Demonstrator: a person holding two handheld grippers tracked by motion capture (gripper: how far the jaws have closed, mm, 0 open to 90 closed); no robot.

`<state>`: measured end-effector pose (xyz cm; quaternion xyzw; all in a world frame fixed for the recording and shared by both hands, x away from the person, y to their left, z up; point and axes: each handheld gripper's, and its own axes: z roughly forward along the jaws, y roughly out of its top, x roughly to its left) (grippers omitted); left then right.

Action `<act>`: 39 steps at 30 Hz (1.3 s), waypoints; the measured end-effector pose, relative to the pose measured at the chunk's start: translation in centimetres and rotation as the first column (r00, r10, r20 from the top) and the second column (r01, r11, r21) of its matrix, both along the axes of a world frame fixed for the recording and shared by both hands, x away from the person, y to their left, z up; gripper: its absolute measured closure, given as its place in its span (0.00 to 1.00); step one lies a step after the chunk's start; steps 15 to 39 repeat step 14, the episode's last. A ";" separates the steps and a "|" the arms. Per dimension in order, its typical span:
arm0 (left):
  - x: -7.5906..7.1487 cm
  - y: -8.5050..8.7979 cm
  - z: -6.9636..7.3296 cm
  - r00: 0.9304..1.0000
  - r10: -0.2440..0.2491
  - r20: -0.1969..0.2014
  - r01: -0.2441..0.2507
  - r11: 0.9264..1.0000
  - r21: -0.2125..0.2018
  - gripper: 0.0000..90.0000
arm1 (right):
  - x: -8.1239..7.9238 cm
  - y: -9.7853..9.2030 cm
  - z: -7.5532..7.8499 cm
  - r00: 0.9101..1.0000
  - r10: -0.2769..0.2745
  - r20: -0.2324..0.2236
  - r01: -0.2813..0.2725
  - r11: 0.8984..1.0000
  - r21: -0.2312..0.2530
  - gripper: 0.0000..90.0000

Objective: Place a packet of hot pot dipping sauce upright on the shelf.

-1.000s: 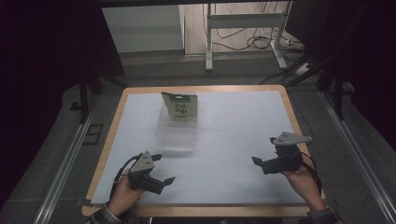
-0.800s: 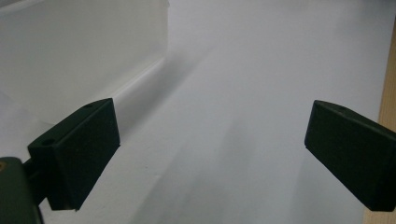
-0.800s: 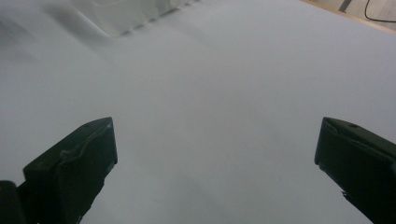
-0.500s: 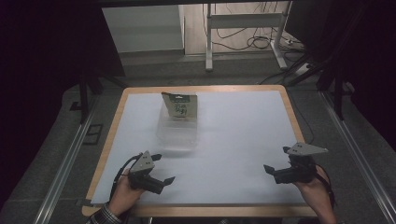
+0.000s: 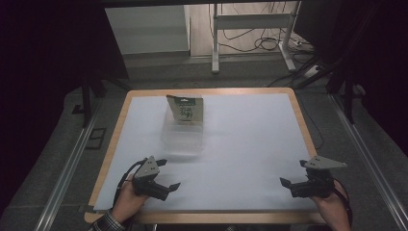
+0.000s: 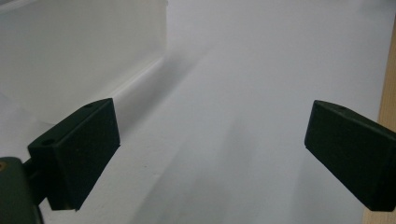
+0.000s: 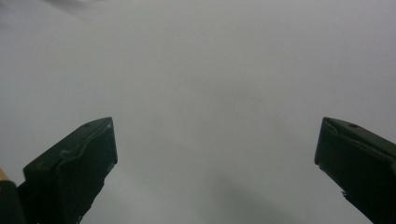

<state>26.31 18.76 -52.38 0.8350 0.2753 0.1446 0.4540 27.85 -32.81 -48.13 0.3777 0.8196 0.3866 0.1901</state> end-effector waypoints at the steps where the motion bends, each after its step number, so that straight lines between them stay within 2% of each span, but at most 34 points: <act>1: 0.0 0.0 0.0 1.000 0.000 0.000 0.000 1.000 0.001 0.04 | -0.1 -0.2 -0.3 1.000 -0.006 -0.007 0.006 1.000 0.000 0.00; 11: 0.0 -0.1 0.0 1.000 -0.006 -0.003 0.006 1.000 0.008 0.04 | -0.4 -0.8 -1.5 0.997 -0.012 -0.070 0.009 1.000 -0.029 0.00; 39: 0.0 -0.1 0.0 1.000 -0.006 -0.001 0.006 1.000 0.006 0.04 | -0.4 -0.8 -1.5 0.998 -0.006 -0.064 0.005 1.000 -0.025 0.00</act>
